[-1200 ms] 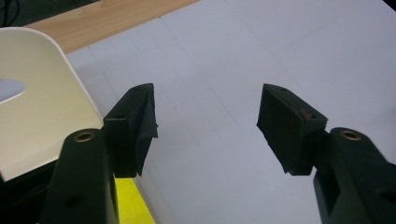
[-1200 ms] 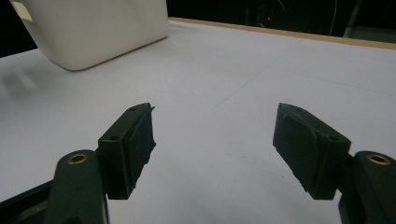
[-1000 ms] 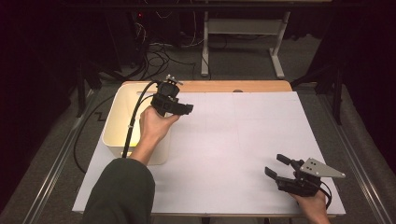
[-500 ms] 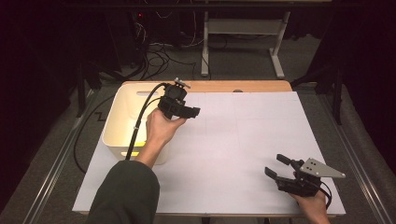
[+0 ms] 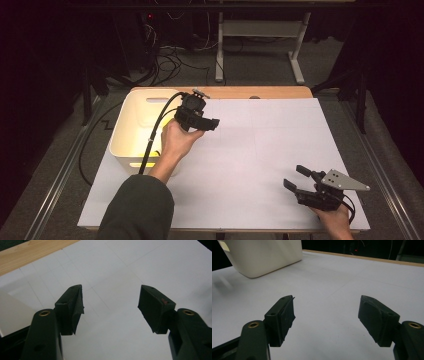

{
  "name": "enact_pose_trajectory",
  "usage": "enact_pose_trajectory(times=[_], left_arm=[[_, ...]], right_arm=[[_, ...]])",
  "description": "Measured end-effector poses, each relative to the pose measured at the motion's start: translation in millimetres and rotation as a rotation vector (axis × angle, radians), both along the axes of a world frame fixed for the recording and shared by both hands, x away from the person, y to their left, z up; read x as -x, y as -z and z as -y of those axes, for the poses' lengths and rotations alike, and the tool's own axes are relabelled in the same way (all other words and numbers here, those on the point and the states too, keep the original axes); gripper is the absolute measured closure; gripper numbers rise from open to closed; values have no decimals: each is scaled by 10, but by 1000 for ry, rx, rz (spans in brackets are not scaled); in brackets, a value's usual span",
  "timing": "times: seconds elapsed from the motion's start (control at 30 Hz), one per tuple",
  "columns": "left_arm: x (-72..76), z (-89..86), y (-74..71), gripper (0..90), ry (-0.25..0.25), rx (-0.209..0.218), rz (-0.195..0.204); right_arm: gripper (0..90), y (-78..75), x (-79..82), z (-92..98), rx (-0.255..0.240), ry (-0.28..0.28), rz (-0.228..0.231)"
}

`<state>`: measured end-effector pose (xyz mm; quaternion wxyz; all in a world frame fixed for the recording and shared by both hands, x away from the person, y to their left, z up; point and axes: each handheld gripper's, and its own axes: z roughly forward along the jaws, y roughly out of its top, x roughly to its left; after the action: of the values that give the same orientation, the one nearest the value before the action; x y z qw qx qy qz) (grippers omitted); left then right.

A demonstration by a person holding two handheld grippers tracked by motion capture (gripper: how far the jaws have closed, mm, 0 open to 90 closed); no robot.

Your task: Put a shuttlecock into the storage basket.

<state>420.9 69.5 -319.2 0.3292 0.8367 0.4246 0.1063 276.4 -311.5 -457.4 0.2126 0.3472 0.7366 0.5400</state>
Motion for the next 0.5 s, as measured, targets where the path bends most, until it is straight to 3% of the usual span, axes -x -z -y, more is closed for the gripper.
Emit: enact_pose_trajectory(times=[0.5], left_arm=[[34,140,102,372,16,-1,-10]], right_arm=[[297,0,-2,-1,-1,-2,0]])
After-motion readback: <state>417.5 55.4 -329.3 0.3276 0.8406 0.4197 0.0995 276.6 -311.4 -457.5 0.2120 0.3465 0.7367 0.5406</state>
